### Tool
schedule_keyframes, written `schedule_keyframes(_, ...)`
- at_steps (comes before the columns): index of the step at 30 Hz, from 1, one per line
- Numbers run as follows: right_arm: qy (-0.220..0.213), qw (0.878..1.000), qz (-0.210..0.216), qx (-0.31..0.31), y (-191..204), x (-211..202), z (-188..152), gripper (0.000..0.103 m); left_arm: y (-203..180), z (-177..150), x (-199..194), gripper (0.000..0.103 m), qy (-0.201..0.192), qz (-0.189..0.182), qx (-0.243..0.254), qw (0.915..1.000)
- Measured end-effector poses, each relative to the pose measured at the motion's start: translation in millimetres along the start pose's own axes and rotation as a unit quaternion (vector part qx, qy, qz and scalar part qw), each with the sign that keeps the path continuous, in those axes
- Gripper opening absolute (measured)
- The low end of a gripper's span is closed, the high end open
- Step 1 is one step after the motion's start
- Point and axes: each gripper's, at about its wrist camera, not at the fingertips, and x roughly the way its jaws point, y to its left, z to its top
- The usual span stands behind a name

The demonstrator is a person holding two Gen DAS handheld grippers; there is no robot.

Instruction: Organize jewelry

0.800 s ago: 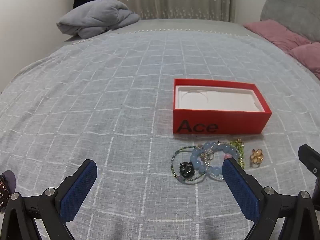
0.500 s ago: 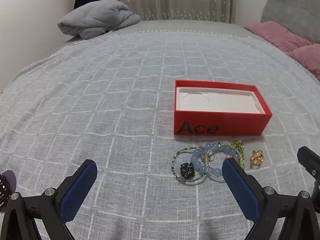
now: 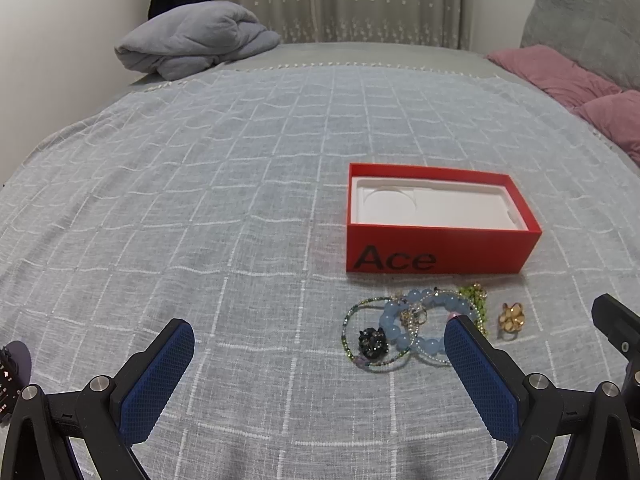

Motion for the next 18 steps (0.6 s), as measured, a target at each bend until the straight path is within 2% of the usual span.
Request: schedule_keyframes(18, -0.001, 1.0, 0.0, -0.001, 1.2, -0.2, -0.1, 0.103, -1.4, 1.4, -1.6, 0.103, -0.003, 0.0, 0.001, 1.0)
